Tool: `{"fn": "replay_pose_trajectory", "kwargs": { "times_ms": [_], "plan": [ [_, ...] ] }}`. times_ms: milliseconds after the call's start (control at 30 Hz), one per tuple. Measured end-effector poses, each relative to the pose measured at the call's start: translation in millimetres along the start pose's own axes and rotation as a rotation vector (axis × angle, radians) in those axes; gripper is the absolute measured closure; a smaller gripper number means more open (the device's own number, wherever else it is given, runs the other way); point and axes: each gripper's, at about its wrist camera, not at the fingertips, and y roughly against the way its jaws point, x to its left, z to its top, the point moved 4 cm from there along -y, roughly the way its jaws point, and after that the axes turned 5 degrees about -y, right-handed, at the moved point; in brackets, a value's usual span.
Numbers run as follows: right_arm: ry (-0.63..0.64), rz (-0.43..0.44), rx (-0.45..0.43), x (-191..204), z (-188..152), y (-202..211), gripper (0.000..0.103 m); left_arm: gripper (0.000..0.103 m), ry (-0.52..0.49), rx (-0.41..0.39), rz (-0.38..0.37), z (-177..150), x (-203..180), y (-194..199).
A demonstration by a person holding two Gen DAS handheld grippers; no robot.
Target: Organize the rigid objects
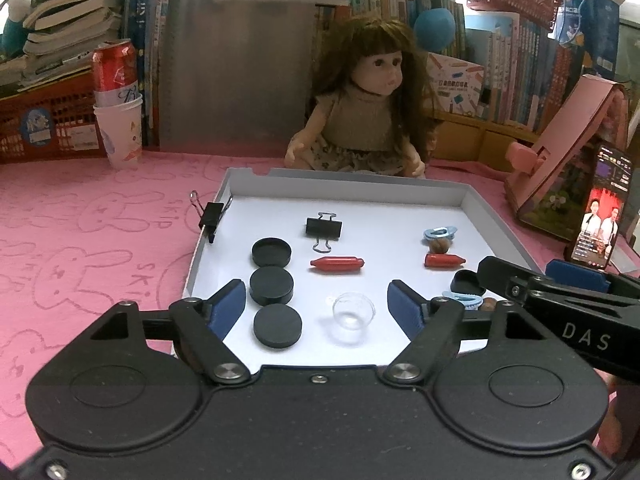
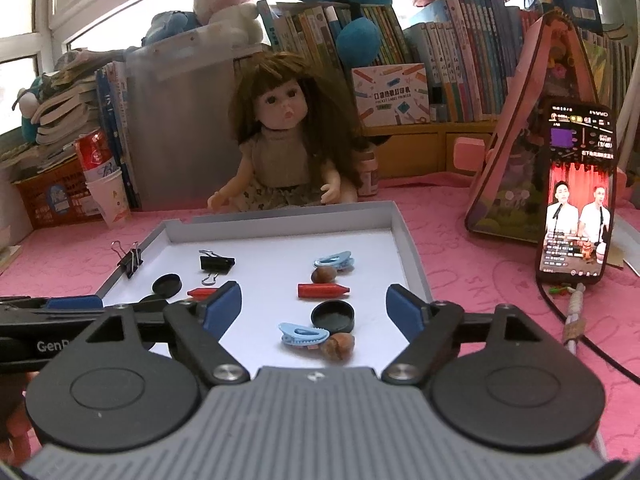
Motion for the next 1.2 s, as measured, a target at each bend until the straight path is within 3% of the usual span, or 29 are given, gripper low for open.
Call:
{"fn": "replay_pose_trajectory", "kwargs": {
  "times_ms": [533,1200],
  "plan": [
    [0.028,0.013,-0.001,4,-9,26,0.01,0.021,-0.04,-0.037,-0.009,-20,5,36],
    [0.057,-0.013,0.091,-2,-52,30,0.005,0.02,-0.074,0.023,0.031,-66,13,40]
  ]
}}
